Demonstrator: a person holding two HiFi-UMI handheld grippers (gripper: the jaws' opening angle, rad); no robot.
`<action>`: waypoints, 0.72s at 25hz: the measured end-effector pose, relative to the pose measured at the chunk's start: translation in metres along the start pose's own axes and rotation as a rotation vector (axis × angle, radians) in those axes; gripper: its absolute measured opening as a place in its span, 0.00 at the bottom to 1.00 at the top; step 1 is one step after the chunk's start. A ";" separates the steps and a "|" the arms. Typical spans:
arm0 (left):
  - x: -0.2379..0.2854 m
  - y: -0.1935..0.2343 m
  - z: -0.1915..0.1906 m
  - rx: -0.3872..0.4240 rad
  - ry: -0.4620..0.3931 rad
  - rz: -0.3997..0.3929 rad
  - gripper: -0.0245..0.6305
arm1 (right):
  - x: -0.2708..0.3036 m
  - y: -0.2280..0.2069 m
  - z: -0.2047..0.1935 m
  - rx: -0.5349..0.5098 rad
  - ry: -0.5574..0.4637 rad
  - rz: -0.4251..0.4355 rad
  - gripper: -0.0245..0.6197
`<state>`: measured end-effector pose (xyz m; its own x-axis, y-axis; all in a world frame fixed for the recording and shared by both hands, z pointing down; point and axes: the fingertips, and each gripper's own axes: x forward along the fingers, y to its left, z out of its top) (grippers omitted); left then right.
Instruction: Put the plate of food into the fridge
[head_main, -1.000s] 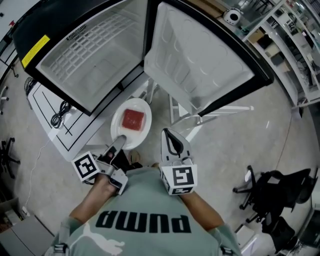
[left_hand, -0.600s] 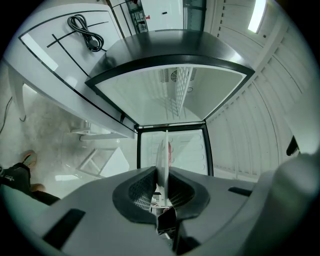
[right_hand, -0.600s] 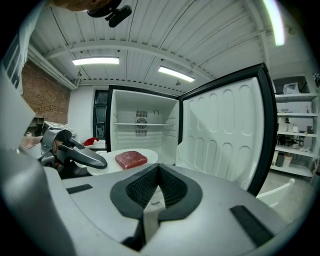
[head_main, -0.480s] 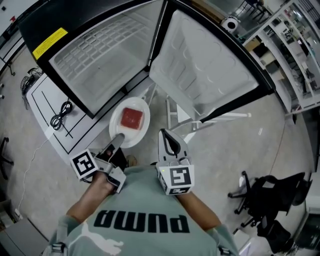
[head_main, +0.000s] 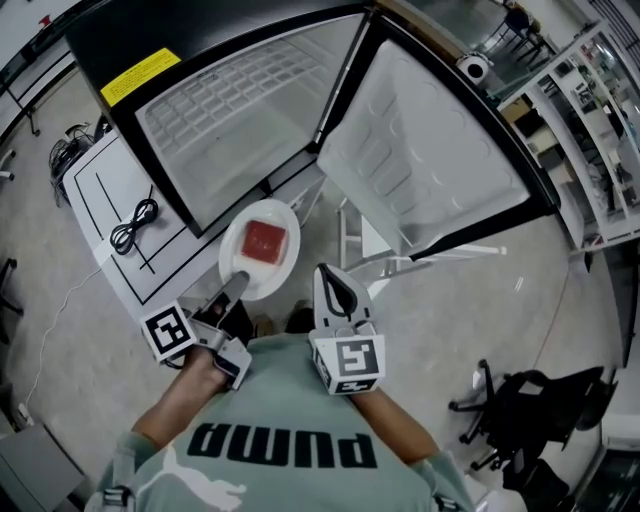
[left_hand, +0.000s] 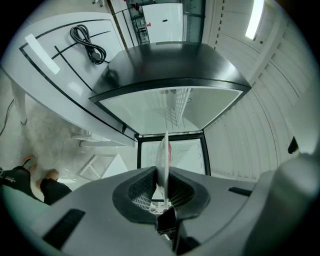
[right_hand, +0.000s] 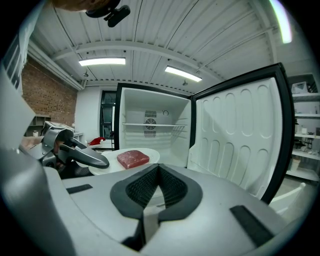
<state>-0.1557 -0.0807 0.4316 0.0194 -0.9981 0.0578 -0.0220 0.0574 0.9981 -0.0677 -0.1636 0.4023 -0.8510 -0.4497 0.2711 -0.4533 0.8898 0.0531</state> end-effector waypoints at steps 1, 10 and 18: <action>-0.001 0.001 0.001 0.003 0.000 0.003 0.09 | 0.002 0.002 -0.001 0.001 0.003 0.005 0.05; 0.008 0.003 0.013 0.008 -0.030 0.010 0.09 | 0.028 0.002 0.002 0.002 -0.005 0.059 0.05; 0.020 -0.001 0.031 0.008 -0.070 0.013 0.09 | 0.057 0.002 0.012 -0.004 -0.003 0.121 0.05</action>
<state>-0.1861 -0.1012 0.4310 -0.0514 -0.9963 0.0692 -0.0303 0.0709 0.9970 -0.1204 -0.1881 0.4062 -0.8999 -0.3397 0.2734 -0.3466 0.9377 0.0241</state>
